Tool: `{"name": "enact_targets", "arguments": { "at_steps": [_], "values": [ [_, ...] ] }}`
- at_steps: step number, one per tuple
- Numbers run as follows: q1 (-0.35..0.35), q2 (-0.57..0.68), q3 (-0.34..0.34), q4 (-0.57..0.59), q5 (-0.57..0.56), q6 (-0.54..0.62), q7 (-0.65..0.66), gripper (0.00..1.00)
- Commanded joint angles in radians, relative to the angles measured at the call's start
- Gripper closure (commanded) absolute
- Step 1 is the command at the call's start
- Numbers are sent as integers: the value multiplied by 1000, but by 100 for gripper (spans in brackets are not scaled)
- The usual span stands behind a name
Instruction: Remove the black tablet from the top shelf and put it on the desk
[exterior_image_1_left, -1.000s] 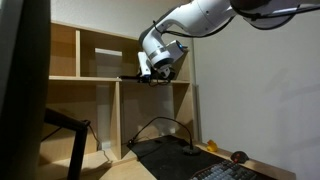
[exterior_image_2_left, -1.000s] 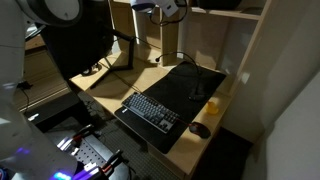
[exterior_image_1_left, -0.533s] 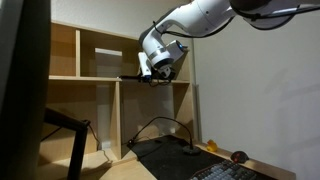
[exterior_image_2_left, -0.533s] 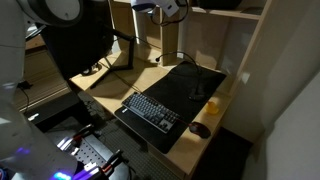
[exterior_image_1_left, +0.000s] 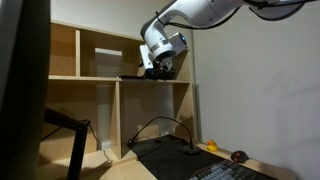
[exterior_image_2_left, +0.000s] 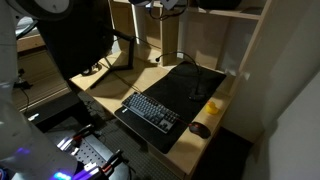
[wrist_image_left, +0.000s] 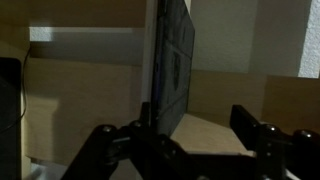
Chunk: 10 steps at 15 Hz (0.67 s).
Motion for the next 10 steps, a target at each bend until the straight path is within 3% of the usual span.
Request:
{"name": "enact_targets", "arguments": {
  "at_steps": [1, 2, 10],
  "values": [
    [5, 31, 1, 15, -10, -11, 1, 26],
    [2, 62, 12, 51, 3, 2, -9, 44],
    [0, 99, 5, 91, -2, 30, -4, 98]
  ]
}}
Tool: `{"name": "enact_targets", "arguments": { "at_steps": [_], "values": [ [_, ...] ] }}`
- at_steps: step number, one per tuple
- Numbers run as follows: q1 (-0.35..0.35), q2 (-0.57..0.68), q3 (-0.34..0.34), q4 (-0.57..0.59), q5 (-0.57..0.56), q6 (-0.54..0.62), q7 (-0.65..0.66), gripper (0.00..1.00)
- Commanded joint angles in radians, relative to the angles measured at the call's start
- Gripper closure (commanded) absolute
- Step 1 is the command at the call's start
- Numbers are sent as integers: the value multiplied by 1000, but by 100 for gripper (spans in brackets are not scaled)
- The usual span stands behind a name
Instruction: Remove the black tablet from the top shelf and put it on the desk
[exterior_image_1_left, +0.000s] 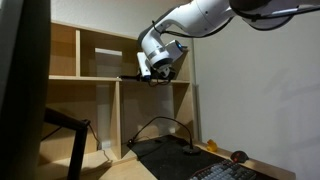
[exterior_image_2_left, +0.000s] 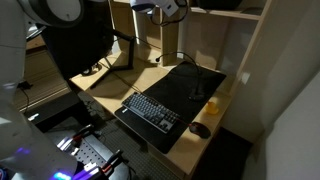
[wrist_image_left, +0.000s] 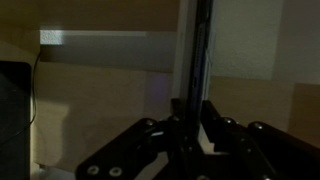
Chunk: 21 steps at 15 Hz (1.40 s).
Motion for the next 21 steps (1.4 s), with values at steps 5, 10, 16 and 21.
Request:
{"name": "enact_targets", "arguments": {
  "at_steps": [5, 10, 16, 21],
  "values": [
    [-1, 12, -5, 24, -5, 14, 1, 95],
    [-45, -15, 81, 63, 89, 52, -135, 95],
    [-127, -70, 203, 129, 291, 73, -417, 95],
    [-164, -162, 222, 61, 432, 48, -557, 95]
  ]
}}
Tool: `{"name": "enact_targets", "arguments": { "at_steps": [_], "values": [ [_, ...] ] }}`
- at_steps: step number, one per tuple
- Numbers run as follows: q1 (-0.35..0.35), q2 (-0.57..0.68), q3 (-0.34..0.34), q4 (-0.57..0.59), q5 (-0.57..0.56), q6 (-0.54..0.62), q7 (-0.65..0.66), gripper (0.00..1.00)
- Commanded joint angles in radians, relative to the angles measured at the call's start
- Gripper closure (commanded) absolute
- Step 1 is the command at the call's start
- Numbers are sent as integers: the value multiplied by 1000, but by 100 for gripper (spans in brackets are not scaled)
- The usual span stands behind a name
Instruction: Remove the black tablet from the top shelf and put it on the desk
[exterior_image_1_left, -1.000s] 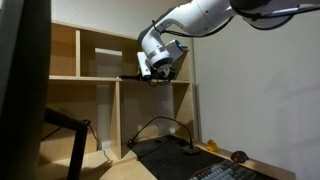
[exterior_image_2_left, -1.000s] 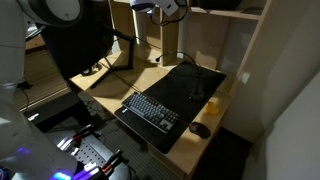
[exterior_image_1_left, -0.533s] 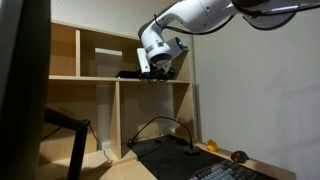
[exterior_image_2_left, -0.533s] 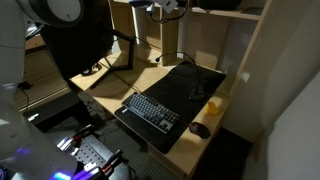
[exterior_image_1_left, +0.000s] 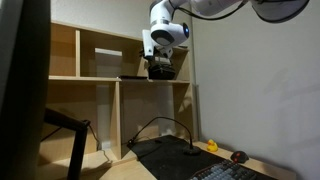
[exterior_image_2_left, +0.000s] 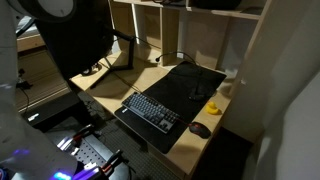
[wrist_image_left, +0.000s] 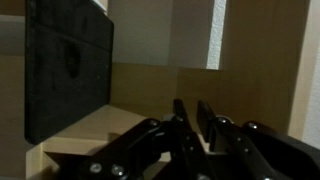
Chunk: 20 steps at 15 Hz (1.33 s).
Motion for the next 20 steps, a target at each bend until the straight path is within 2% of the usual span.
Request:
{"name": "enact_targets", "arguments": {
  "at_steps": [1, 2, 3, 4, 5, 9, 11, 12, 14, 15, 16, 17, 18, 20],
  "values": [
    [-31, -77, 24, -82, 102, 1, -101, 95],
    [-34, -86, 24, -87, 128, 0, -120, 93],
    [-34, -95, 24, -101, 154, -3, -130, 55],
    [-35, -108, 23, -128, 172, -14, -131, 59],
    [-30, -121, 19, -167, 174, -14, -130, 58],
    [-19, -140, 16, -281, 175, 4, -116, 31],
    [0, -123, 12, -286, 179, 60, -137, 18],
    [-5, -91, 9, -233, 139, 18, -99, 35],
    [-1, -91, 9, -251, 139, 36, -100, 20],
    [0, -91, 9, -253, 139, 40, -100, 18],
    [3, -80, 8, -246, 137, 45, -101, 4],
    [9, -62, 7, -235, 133, 59, -102, 4],
    [13, -48, 7, -221, 137, 66, -107, 0],
    [17, -24, 8, -201, 147, 73, -109, 0]
  ]
}}
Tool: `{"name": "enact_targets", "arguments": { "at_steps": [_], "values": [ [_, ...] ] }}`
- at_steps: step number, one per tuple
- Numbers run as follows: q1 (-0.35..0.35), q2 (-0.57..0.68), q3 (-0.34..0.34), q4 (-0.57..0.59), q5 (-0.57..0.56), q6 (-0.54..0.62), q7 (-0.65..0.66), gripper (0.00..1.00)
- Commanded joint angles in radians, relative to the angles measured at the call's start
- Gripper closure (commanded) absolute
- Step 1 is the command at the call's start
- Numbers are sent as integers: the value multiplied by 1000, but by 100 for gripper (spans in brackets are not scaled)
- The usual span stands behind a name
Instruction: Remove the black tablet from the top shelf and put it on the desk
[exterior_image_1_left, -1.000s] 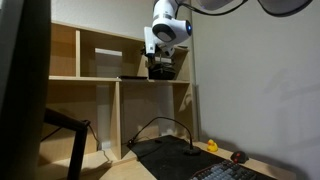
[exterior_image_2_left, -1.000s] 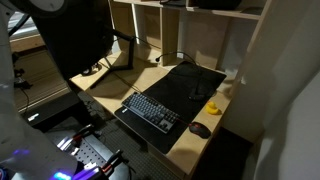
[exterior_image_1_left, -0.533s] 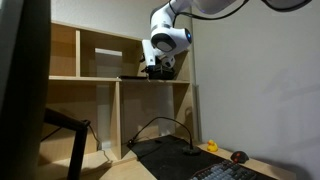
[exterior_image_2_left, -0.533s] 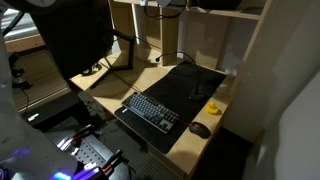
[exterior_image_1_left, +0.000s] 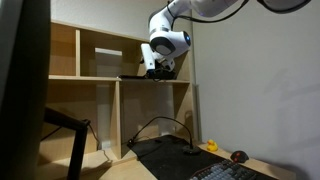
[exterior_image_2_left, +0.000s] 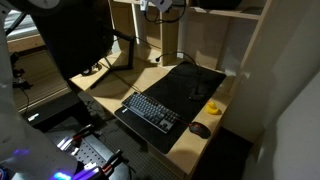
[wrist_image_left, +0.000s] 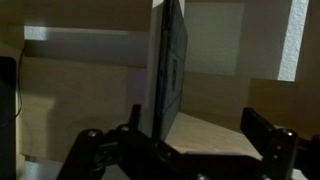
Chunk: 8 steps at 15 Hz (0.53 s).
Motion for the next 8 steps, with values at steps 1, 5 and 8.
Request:
{"name": "enact_targets", "arguments": {
  "at_steps": [1, 5, 8],
  "values": [
    [22, 64, -2, 74, 23, 50, -18, 0],
    [10, 45, 0, 37, 1, 15, 0, 0],
    [21, 142, -12, 163, -35, 21, 22, 0]
  ]
}}
